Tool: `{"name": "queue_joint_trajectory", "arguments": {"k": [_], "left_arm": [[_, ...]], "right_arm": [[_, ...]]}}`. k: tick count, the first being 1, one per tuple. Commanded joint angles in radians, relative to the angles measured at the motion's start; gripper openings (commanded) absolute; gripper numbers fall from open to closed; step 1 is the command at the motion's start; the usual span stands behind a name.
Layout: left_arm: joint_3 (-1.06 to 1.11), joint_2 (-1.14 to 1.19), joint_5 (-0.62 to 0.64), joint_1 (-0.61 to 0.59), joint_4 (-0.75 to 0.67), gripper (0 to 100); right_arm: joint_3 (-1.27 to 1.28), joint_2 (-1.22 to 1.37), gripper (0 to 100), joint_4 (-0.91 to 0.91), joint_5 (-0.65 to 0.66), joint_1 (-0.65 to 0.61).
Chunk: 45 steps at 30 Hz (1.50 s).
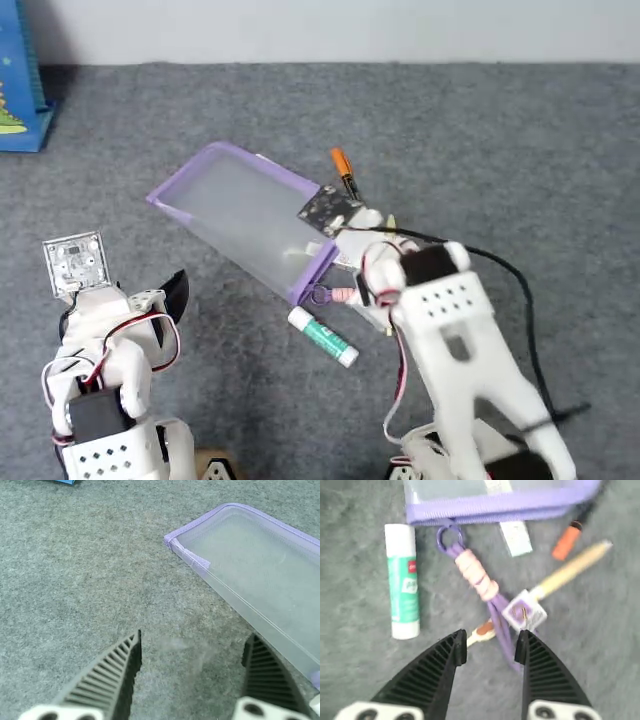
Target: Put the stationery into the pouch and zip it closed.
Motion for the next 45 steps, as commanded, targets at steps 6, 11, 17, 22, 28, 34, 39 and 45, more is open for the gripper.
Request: {"name": "queue_joint_trajectory", "arguments": {"k": [6,11,17,22,28,34,39,45], "left_arm": [[-0.008,-0.012,-0.008,0.009,-0.003,31],[-0.008,-0.012,-0.008,0.009,-0.003,31],[-0.008,-0.012,-0.008,0.011,-0.003,31],[-0.008,-0.012,-0.008,0.011,-0.003,31],[-0.008,-0.012,-0.008,0.011,-0.003,31],[-0.008,-0.012,-0.008,0.011,-0.003,31],[-0.008,-0.012,-0.008,0.011,-0.002,31],[-0.008,-0.012,-0.008,0.020,0.002,31]], "right_arm": [[-0.006,0.202,17.3,-0.174,0.071,-0.085],[-0.008,0.265,17.2,-0.242,0.068,-0.108],[-0.020,0.337,16.9,-0.260,0.072,-0.105],[-0.091,0.412,16.9,-0.259,0.072,-0.056],[-0.167,0.538,16.9,-0.252,0.069,-0.042],[-0.222,0.604,5.8,-0.251,0.068,-0.044],[-0.233,0.530,0.8,-0.196,0.064,-0.038],[-0.190,0.246,0.9,-0.102,0.012,-0.059]]}}
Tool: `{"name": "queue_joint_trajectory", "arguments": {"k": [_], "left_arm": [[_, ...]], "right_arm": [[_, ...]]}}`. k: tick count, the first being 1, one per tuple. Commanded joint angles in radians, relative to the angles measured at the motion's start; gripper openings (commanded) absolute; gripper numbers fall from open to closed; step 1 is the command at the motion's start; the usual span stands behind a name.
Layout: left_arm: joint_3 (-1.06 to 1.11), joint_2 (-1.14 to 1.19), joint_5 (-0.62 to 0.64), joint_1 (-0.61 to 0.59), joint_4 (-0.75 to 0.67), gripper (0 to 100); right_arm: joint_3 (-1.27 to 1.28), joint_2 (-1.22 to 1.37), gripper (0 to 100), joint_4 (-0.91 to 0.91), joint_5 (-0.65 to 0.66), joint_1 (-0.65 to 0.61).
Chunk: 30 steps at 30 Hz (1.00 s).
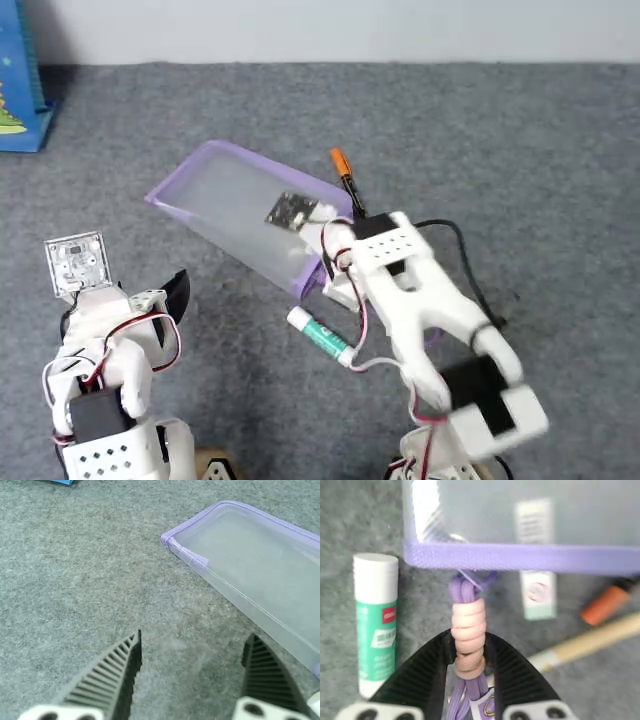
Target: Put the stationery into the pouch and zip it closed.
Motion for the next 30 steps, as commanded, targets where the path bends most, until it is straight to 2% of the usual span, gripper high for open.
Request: {"name": "queue_joint_trajectory", "arguments": {"k": [1,8,10,13,26,30], "left_arm": [[-0.008,-0.012,-0.009,0.025,0.005,31],[-0.022,-0.012,-0.021,0.049,0.008,31],[-0.048,-0.012,-0.009,0.052,0.031,31],[-0.113,-0.012,0.000,0.118,0.101,31],[-0.274,-0.012,-0.006,0.407,0.215,32],[-0.274,-0.012,-0.006,0.457,0.210,32]], "right_arm": [[0.021,-0.229,0.9,0.044,-0.028,-0.016],[0.097,-0.610,0.9,0.114,-0.091,-0.097],[0.097,-0.697,0.9,0.133,-0.114,-0.131],[0.098,-0.792,0.9,0.143,-0.147,-0.182],[0.118,-0.854,0.9,0.134,-0.199,-0.245],[0.124,-0.855,0.9,0.143,-0.201,-0.288]]}}
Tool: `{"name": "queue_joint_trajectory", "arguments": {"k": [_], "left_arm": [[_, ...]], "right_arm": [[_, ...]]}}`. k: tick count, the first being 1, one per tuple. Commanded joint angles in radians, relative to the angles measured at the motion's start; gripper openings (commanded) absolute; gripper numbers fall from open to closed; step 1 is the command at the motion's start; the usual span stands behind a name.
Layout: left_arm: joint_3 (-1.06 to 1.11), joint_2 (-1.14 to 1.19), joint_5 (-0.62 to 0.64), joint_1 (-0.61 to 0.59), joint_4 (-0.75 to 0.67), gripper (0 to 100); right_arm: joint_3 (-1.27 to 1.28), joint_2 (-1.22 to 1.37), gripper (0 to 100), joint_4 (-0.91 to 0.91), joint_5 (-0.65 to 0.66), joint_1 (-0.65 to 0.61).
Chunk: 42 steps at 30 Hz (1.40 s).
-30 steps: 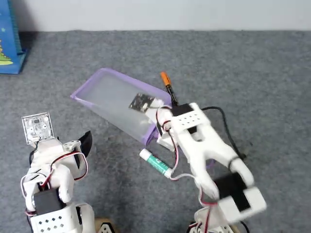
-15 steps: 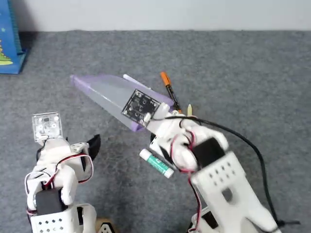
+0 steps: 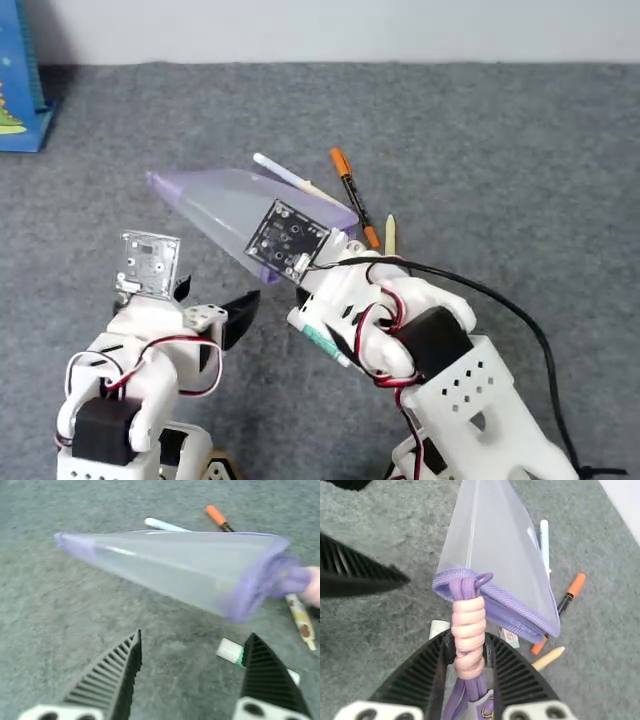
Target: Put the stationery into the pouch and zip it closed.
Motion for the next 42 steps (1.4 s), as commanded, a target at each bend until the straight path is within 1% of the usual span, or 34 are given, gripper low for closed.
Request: {"name": "queue_joint_trajectory", "arguments": {"k": [1,4,18,24,27,30,34,42], "left_arm": [[-0.051,-0.005,0.003,0.035,-0.002,32],[-0.027,-0.005,0.005,0.034,-0.032,32],[0.170,-0.005,0.000,0.029,-0.241,31],[0.220,-0.005,-0.002,-0.058,-0.318,31],[0.225,-0.005,-0.002,-0.064,-0.318,31],[0.225,-0.005,-0.008,-0.063,-0.318,26],[0.225,-0.005,-0.058,-0.058,-0.318,18],[0.225,-0.005,-0.063,-0.057,-0.318,11]], "right_arm": [[-0.008,-0.030,0.9,0.005,-0.011,-0.045],[-0.008,-0.038,0.9,0.007,-0.031,-0.061],[-0.014,-0.039,0.9,0.042,-0.031,-0.062],[-0.014,-0.039,0.9,0.051,-0.025,-0.062],[-0.014,-0.039,0.9,0.062,-0.025,-0.081],[-0.014,-0.039,0.9,0.073,-0.025,-0.111],[-0.012,-0.039,0.9,0.085,-0.023,-0.133],[0.000,-0.039,0.9,0.085,-0.031,-0.137]]}}
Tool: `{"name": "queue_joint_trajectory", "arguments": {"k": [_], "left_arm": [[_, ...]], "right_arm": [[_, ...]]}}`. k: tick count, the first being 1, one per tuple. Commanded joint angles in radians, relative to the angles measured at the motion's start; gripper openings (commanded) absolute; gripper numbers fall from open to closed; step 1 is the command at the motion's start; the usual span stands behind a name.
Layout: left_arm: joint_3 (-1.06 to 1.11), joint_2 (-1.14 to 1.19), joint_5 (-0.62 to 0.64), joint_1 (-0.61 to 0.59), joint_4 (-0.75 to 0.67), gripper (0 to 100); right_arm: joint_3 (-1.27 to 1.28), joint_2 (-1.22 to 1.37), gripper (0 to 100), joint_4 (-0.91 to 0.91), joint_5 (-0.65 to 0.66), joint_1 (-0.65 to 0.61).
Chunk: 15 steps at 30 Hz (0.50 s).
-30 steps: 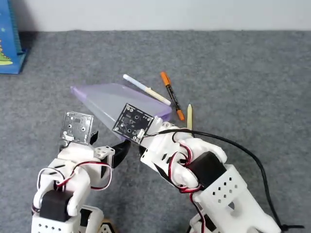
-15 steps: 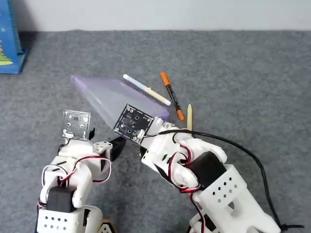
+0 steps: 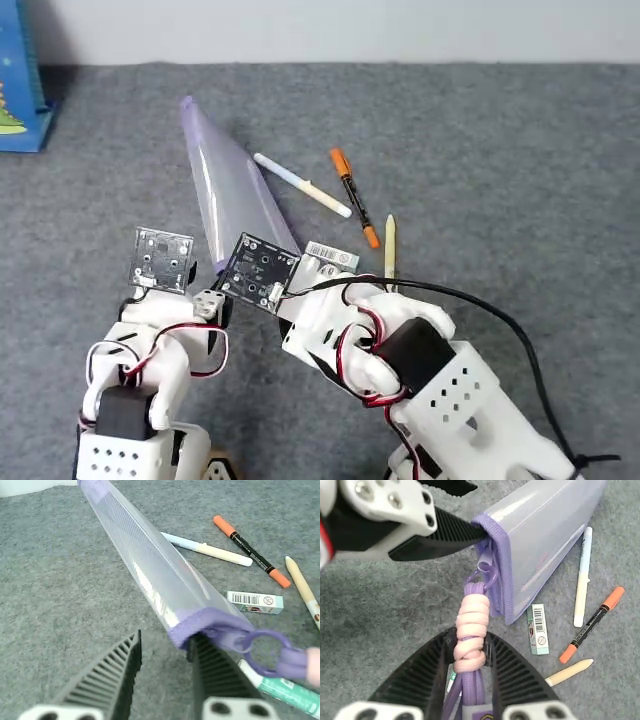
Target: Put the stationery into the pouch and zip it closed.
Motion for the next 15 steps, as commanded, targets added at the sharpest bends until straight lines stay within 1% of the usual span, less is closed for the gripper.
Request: {"name": "queue_joint_trajectory", "arguments": {"k": [1,5,7,10,12,15], "left_arm": [[-0.008,-0.002,-0.011,-0.005,-0.028,9],[-0.015,-0.002,-0.011,-0.012,-0.029,1],[-0.013,-0.002,-0.009,-0.015,-0.041,1],[-0.015,-0.002,-0.003,-0.055,-0.043,1],[-0.015,-0.002,0.003,-0.086,-0.061,1],[-0.015,-0.002,0.048,-0.138,-0.075,1]], "right_arm": [[0.008,-0.039,0.9,0.010,-0.008,-0.012],[0.052,-0.039,0.9,0.004,-0.005,-0.038],[0.074,-0.039,0.9,0.005,-0.003,-0.039],[0.110,-0.039,0.9,0.013,0.021,-0.025],[0.137,-0.038,0.9,0.013,0.043,0.005],[0.163,-0.038,0.9,0.013,0.069,0.058]]}}
